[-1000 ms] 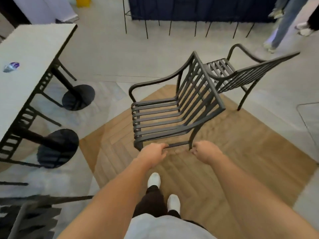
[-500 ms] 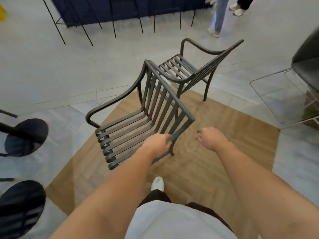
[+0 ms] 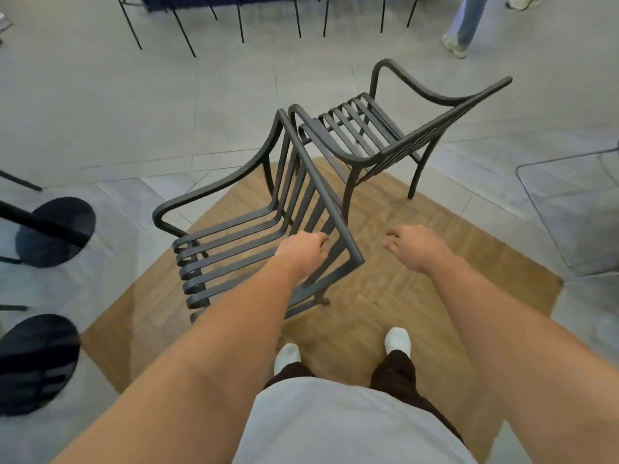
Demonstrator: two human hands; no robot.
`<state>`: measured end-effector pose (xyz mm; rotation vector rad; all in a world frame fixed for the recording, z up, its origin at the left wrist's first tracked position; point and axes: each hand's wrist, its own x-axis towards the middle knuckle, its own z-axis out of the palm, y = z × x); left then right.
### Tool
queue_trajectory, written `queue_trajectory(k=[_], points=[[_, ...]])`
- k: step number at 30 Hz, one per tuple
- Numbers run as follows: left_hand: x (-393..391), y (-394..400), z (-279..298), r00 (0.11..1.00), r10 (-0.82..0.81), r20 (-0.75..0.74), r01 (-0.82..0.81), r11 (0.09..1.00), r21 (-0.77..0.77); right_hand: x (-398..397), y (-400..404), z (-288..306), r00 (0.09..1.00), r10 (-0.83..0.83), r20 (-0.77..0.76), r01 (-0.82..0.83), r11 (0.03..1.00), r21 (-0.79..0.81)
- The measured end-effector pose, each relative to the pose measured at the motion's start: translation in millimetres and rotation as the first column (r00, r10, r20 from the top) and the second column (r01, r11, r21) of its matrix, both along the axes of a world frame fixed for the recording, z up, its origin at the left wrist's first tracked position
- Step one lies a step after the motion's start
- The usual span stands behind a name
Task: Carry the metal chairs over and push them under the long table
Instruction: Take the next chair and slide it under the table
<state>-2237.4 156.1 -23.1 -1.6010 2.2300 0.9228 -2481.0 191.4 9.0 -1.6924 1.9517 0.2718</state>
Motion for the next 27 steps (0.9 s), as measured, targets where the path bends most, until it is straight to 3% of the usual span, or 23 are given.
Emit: queue_trajectory(k=[8, 13, 18, 27], points=[[-71.1, 13.1, 3.4, 0.918, 0.393, 0.06, -0.391, 0.92, -0.037, -78.3, -66.0, 3.9, 0.955, 0.296, -0.016, -0.295, 0.954, 0.044], [-99.3, 8.5, 8.5, 0.856, 0.512, 0.075, -0.504, 0.858, -0.101, -97.5, -114.6, 13.6, 0.905, 0.425, -0.036, -0.425, 0.905, -0.004], [-106.8, -15.8, 7.5, 0.755, 0.653, 0.065, -0.643, 0.756, -0.12, -83.7, -164.1, 15.8, 0.826, 0.564, -0.011, -0.564, 0.825, -0.03], [-75.4, -84.1, -5.1, 0.657, 0.752, -0.047, -0.753, 0.652, -0.086, -14.2, -260.6, 17.0, 0.711, 0.702, -0.031, -0.702, 0.712, 0.031]])
